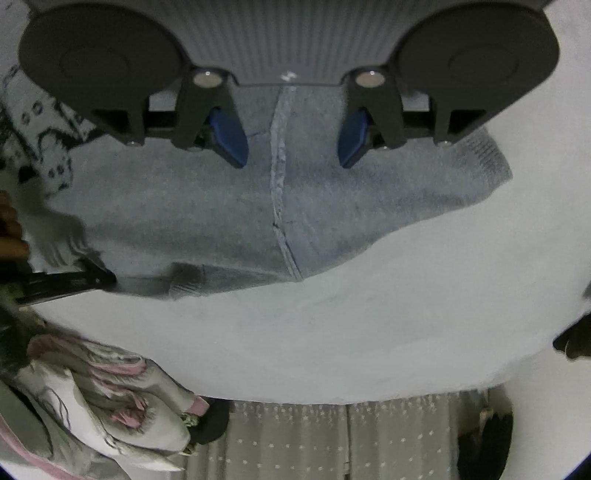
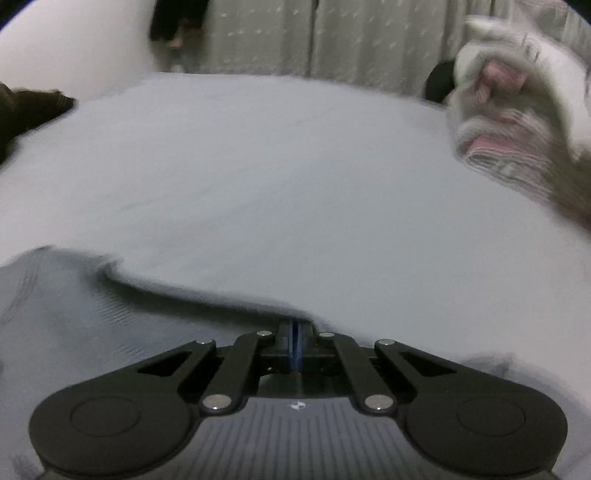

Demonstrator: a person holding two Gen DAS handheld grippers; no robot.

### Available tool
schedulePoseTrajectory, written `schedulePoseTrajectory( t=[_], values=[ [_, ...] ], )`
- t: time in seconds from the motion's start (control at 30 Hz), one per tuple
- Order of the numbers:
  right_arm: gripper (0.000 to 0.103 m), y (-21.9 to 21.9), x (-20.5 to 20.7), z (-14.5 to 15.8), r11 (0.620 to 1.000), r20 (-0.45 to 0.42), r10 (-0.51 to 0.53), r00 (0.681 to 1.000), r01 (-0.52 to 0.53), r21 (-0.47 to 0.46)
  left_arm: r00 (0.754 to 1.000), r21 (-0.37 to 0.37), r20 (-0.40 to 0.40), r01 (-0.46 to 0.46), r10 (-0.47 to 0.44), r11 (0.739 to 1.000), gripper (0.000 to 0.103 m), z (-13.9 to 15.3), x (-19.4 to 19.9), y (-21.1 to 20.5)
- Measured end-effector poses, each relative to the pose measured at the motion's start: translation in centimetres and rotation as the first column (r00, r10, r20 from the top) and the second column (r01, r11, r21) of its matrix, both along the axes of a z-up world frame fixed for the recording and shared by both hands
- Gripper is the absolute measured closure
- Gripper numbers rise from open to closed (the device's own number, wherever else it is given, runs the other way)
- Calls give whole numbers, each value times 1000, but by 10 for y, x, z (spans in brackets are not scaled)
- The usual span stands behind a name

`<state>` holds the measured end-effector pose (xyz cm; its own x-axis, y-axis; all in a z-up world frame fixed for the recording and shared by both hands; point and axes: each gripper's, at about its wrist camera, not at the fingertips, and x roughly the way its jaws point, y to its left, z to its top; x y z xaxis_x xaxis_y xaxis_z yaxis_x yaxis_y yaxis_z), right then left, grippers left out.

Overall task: Fold clothes
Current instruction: 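Lay the T-shirt flat on the bed and open both grippers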

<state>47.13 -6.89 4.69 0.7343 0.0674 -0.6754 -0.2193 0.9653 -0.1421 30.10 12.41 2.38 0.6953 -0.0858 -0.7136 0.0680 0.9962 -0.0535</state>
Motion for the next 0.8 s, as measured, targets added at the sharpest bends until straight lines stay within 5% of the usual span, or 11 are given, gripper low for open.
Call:
schedulePoseTrajectory(
  t=[0.13,0.2,0.33,0.4,0.5,0.8],
  values=[
    [102,-21,-1,19,987,174,-145,974,129,97,999,-23,3,-34,35,999,45,2,4,11],
    [92,-34,-14,29,984,228,-165,960,145,100,998,-42,1,-59,59,997,46,6,4,16],
    [88,-60,-55,40,989,145,-117,982,101,111,995,-78,-12,-100,99,992,45,19,1,22],
    [67,-84,-94,47,974,82,-138,987,120,193,993,-97,-21,-121,119,988,46,26,-2,24],
    [57,-114,-153,42,941,-65,-192,979,203,272,987,-145,-49,-159,153,977,46,48,-24,24],
    [57,-148,-326,34,936,-233,-151,961,214,280,960,-242,-141,-268,240,933,48,54,-205,26]
  ],
)
